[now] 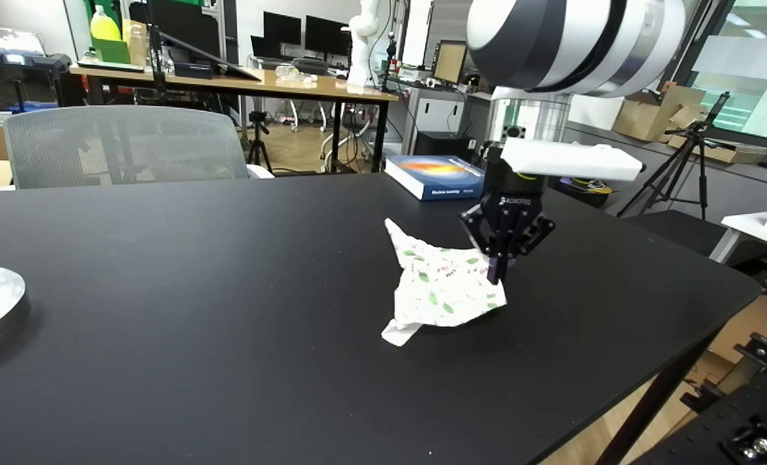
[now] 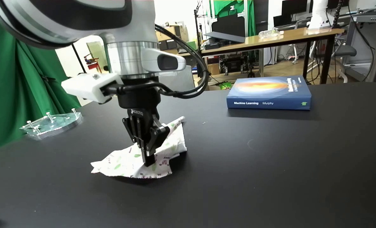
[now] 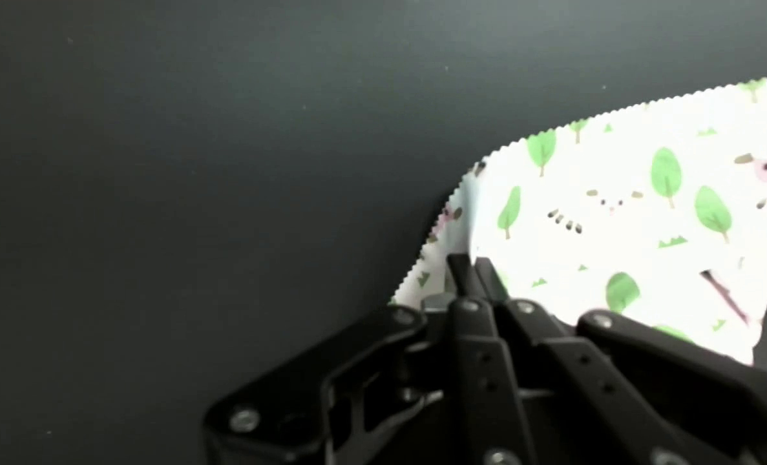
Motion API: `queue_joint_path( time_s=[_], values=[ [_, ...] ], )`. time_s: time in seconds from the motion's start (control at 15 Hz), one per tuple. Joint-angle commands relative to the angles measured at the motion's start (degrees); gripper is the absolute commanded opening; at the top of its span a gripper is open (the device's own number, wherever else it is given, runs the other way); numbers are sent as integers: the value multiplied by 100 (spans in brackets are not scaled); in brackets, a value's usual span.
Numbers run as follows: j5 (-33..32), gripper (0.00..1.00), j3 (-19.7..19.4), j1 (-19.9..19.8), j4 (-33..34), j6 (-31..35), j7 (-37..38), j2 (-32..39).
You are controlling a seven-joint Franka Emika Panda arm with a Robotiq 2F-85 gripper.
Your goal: Spread the cloth
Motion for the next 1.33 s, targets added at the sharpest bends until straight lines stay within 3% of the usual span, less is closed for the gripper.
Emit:
queue_joint_path(
  time_s=[0.0, 0.2, 0.67, 1.07, 1.27],
  values=[
    [-614, 0, -167, 103, 102, -840, 499, -579],
    [-884, 0, 12, 138, 853, -1918, 582, -640],
    [-741, 0, 518, 365, 3220, -4262, 319, -205],
    [-835, 0, 741, 585, 4769, -5267, 326, 65],
    [-890, 0, 789, 670, 5100, -5413, 298, 13]
  ],
)
